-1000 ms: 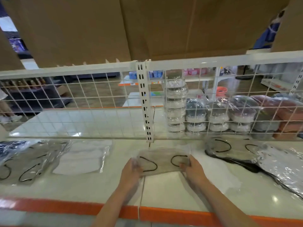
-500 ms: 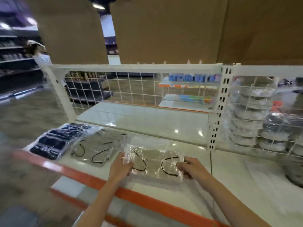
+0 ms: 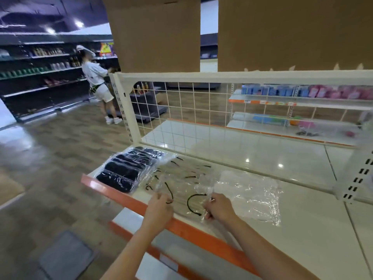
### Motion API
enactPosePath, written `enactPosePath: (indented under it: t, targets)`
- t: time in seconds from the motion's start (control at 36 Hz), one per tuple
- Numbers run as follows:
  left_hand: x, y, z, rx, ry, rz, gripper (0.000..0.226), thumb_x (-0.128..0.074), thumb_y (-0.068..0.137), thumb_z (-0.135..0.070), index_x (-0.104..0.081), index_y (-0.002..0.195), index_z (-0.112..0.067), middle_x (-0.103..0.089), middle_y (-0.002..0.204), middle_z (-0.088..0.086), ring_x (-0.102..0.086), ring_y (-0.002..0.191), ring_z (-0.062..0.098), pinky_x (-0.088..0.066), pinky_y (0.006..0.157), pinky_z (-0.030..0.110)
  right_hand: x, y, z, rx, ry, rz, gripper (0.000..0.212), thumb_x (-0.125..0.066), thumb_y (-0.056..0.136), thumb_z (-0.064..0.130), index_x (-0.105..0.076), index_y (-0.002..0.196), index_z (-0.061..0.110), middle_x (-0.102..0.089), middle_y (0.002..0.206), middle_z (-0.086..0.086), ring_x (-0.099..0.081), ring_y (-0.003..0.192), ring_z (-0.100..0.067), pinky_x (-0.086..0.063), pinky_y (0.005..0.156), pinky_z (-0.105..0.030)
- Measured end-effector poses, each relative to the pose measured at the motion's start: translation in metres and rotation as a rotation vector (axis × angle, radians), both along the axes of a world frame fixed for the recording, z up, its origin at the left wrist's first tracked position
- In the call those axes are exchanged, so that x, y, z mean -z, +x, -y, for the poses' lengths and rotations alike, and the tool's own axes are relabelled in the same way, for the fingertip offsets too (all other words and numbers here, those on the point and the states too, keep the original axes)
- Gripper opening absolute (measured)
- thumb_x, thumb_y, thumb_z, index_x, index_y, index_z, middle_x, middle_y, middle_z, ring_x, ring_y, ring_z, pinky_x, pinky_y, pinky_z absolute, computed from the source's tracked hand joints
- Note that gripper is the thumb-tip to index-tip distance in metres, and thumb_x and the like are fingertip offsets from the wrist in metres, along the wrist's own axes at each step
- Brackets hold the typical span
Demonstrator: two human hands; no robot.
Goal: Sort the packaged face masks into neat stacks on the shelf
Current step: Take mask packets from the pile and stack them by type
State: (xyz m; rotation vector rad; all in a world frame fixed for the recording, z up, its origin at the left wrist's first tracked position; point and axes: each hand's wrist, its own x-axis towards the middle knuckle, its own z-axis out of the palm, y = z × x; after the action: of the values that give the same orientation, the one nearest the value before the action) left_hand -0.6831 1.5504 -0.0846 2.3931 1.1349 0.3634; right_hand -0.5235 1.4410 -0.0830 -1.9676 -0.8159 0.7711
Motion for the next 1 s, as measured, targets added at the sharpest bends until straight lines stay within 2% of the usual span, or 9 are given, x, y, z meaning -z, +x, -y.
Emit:
enactPosePath:
  t: [0.08, 0.19, 0.22, 0.28, 0.33, 0.44, 0.53, 0.72, 1.0]
  targets:
    - [0.011, -0.003, -0.005, 0.046, 0.021, -0.014, 0.023, -0.045, 0.095, -0.014, -0.059, 0.112, -0.009, -0.048, 0.112, 0.001, -0.054, 0.103, 0.02, -0.044, 0.088, 0.026, -0.003, -0.013, -0.022, -0.019, 0.0, -0.002, 0.02, -0.054, 0.088, 0.004, -0.044, 0.072, 0.009, -0.055, 0.055, -0.005, -0.055, 0.034, -0.003, -0.045, 0.042, -0.017]
    - [0.016, -0.007, -0.015, 0.056, 0.055, -0.046, 0.027, -0.042, 0.097, -0.017, -0.058, 0.118, -0.011, -0.052, 0.12, 0.002, -0.055, 0.104, 0.02, -0.043, 0.087, 0.026, -0.01, -0.026, -0.037, -0.048, -0.014, -0.033, 0.019, -0.047, 0.087, -0.005, -0.045, 0.073, 0.007, -0.056, 0.062, -0.005, -0.055, 0.037, 0.0, -0.041, 0.039, -0.013]
    - [0.017, -0.007, -0.019, 0.076, 0.061, -0.072, 0.027, -0.041, 0.097, -0.018, -0.057, 0.118, -0.011, -0.051, 0.124, 0.001, -0.055, 0.104, 0.02, -0.043, 0.087, 0.026, -0.01, -0.027, -0.038, -0.061, -0.03, -0.009, 0.022, -0.047, 0.088, -0.004, -0.045, 0.07, 0.009, -0.056, 0.063, -0.005, -0.056, 0.04, -0.002, -0.043, 0.041, -0.014]
    - [0.018, -0.009, -0.024, 0.127, 0.085, -0.128, 0.028, -0.04, 0.096, -0.016, -0.057, 0.119, -0.011, -0.048, 0.131, 0.0, -0.055, 0.106, 0.02, -0.041, 0.086, 0.025, -0.007, -0.028, -0.038, -0.107, -0.067, 0.07, 0.023, -0.048, 0.088, 0.0, -0.046, 0.068, 0.012, -0.062, 0.073, -0.01, -0.06, 0.058, -0.014, -0.054, 0.061, -0.026]
    - [0.019, -0.009, -0.028, 0.147, 0.1, -0.163, 0.027, -0.041, 0.095, -0.014, -0.057, 0.117, -0.011, -0.048, 0.13, 0.0, -0.055, 0.106, 0.021, -0.04, 0.084, 0.024, -0.005, -0.024, -0.033, -0.137, -0.098, 0.149, 0.012, -0.048, 0.089, 0.006, -0.056, 0.08, 0.008, -0.066, 0.087, -0.015, -0.063, 0.078, -0.024, -0.051, 0.076, -0.033]
    - [0.013, 0.002, -0.024, 0.125, 0.174, -0.163, 0.023, -0.042, 0.093, -0.015, -0.062, 0.101, -0.007, -0.059, 0.106, 0.006, -0.057, 0.092, 0.022, -0.044, 0.078, 0.028, -0.004, -0.008, -0.013, -0.193, -0.118, 0.272, 0.021, -0.049, 0.09, 0.014, -0.057, 0.109, 0.012, -0.058, 0.096, -0.003, -0.055, 0.087, -0.019, -0.045, 0.079, -0.028]
    - [0.005, 0.02, -0.01, 0.23, 0.203, -0.151, 0.021, -0.043, 0.093, -0.017, -0.061, 0.099, -0.009, -0.056, 0.101, 0.005, -0.057, 0.09, 0.023, -0.044, 0.076, 0.029, -0.006, 0.008, 0.005, -0.234, -0.205, 0.425, 0.029, -0.049, 0.091, 0.017, -0.053, 0.119, 0.013, -0.06, 0.111, -0.008, -0.057, 0.101, -0.023, -0.041, 0.077, -0.027]
    - [-0.003, 0.09, 0.039, 0.561, 0.315, -0.18, 0.025, -0.044, 0.095, -0.023, -0.056, 0.115, -0.015, -0.051, 0.116, 0.003, -0.049, 0.111, 0.019, -0.037, 0.093, 0.028, -0.01, 0.044, 0.068, -0.237, -0.401, 0.829, 0.034, -0.04, 0.093, 0.011, -0.043, 0.126, 0.011, -0.052, 0.123, -0.011, -0.051, 0.113, -0.029, -0.043, 0.085, -0.034]
    - [-0.002, 0.195, 0.154, 0.879, 0.328, -0.168, 0.028, -0.044, 0.095, -0.026, -0.055, 0.119, -0.018, -0.052, 0.118, 0.0, -0.049, 0.113, 0.017, -0.037, 0.092, 0.025, -0.009, 0.108, 0.216, 0.047, -0.555, 0.811, 0.036, -0.041, 0.091, 0.006, -0.045, 0.127, 0.011, -0.049, 0.124, -0.01, -0.047, 0.116, -0.027, -0.043, 0.085, -0.035]
